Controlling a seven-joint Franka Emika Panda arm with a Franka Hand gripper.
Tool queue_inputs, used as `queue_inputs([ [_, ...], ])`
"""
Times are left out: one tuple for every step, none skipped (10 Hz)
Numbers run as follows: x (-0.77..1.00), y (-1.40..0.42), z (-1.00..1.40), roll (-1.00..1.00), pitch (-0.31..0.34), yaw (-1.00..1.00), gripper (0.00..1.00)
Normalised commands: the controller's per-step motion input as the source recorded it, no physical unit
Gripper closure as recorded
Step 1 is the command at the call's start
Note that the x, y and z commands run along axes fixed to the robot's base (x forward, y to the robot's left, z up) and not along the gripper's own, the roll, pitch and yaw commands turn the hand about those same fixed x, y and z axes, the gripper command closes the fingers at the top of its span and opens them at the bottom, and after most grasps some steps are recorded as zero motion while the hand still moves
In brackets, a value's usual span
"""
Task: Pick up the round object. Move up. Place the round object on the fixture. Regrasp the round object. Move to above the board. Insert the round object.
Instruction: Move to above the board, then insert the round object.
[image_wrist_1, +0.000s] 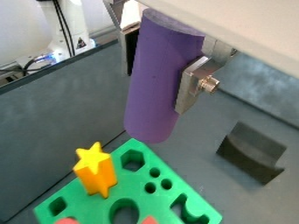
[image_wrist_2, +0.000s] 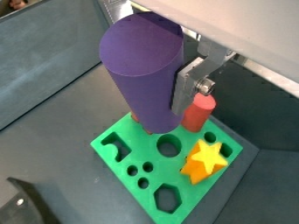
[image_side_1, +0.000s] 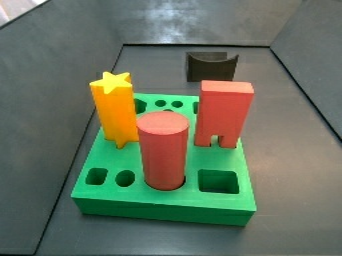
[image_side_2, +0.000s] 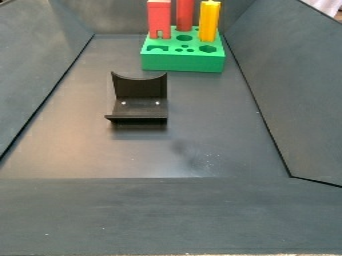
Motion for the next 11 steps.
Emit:
queue_inputs([
  [-0.05, 0.01, 0.00, -0.22, -0.057, -0.01, 1.00],
  [0.00, 0.00, 0.00, -0.01, 0.000, 0.00, 1.00],
  [0.00, 0.00, 0.00, 0.00, -0.004, 0.00, 1.00],
  [-0.05, -0.45, -0.19, 0.42, -0.173, 0.03, 1.00],
  [0.00, -0.47, -0.03, 0.50, -0.177, 0.14, 1.00],
  [0.00, -0.43, -0.05, 0.50, -0.143, 0.19, 1.00],
  [0.00, -0.42, -0.06, 0.50, -0.110, 0.19, 1.00],
  [0.00, -0.40, -0.07, 0.50, -0.097, 0.20, 1.00],
  [0.00, -0.33, -0.17, 0.50, -0.073, 0.15, 1.00],
  [0.06, -0.30, -0.17, 0.50, -0.076, 0.09, 1.00],
  [0.16, -0.25, -0.22, 0.41, -0.200, 0.07, 1.00],
])
